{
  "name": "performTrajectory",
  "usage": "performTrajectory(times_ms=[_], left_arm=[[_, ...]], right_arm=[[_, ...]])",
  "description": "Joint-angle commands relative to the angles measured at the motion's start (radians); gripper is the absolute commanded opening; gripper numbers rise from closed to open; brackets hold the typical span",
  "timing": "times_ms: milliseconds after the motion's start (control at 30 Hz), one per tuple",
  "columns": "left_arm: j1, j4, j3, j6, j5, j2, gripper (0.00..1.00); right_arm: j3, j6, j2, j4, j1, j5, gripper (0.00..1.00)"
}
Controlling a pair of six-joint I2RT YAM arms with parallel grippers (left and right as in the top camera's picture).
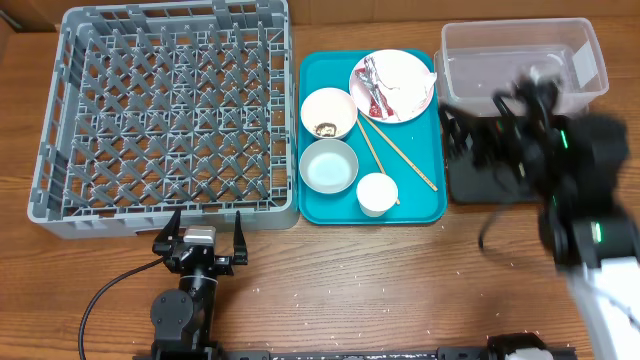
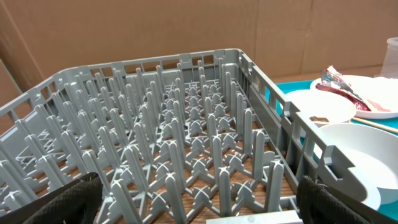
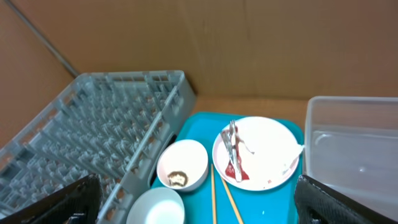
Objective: Sort waste into correct bins and load items into the dishwasher
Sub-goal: 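Move the right gripper over the white plate and lower onto the tissue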
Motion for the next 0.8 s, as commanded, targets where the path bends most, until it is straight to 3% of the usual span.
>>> performTrajectory(times_ms=[0,167,367,567,767], left_arm=[[0.01,0.003,-0.004,0.015,-0.009,-0.009,1.0],[0.01,0.003,-0.004,0.016,-0.009,-0.009,1.0],[0.01,0.003,-0.004,0.015,-0.009,-0.009,1.0],[0.01,0.003,-0.004,0.015,-0.009,-0.009,1.0],[0.01,0.003,-0.004,0.015,-0.009,-0.009,1.0]], right_arm=[[0.217,-0.057,0.222,-0.096,0.023,-0.008,1.0],[0.541,-0.121,0.594,-0.266,0.034,0.015,1.0],[0.664,-0.168,0.833,-0.324,0.058,0.06,1.0],[0.664,-0.427,0.904,-0.336,0.14,0.103,1.0],[0.663,-0.576,0.921,-0.313,0.212,0.224,1.0]])
